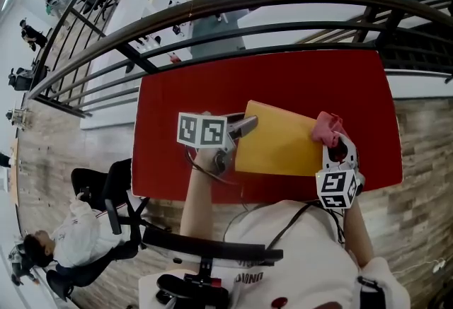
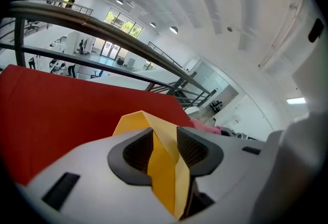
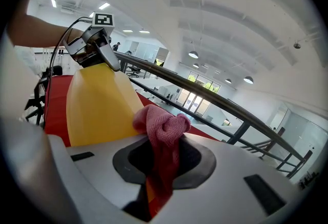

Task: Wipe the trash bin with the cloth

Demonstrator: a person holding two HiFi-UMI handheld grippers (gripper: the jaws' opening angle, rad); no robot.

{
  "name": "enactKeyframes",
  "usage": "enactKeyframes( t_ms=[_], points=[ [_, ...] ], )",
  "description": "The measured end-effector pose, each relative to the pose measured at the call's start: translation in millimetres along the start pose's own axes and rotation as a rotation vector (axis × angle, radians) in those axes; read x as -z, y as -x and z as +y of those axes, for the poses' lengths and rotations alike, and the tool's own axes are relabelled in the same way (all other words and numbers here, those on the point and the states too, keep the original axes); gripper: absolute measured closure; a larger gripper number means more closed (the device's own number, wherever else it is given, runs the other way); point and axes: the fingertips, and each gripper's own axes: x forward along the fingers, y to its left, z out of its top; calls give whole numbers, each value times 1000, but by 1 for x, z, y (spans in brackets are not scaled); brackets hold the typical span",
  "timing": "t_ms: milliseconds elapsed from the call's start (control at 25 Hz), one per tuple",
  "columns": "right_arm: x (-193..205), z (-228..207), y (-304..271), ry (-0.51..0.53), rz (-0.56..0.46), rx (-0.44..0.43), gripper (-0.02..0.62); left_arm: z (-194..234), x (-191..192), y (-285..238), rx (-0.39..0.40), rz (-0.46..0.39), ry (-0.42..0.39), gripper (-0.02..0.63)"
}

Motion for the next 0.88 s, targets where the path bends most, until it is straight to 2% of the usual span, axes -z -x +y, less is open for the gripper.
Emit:
enactKeyframes(
  t_ms=[120, 240, 360, 520, 720, 880],
  points=[
    [-12, -1, 3, -32, -31, 0, 534, -2, 7, 6, -9, -21, -7, 466],
    [-49, 5, 5, -19, -113, -27, 534, -3, 16, 15, -35, -41, -22, 472],
    [-95, 28, -1, 21, -211, -98, 534, -6, 24, 22, -57, -46, -37, 472],
    [-144, 79, -17, 130, -298, -204, 534, -7, 36, 30, -65, -61, -28, 479],
    [-156, 133, -33, 241, -276, -322, 534, -7, 50, 38, -66, -72, -11, 487],
    [-144, 148, -31, 288, -240, -371, 534, -6, 56, 42, -78, -82, -7, 489]
  ],
)
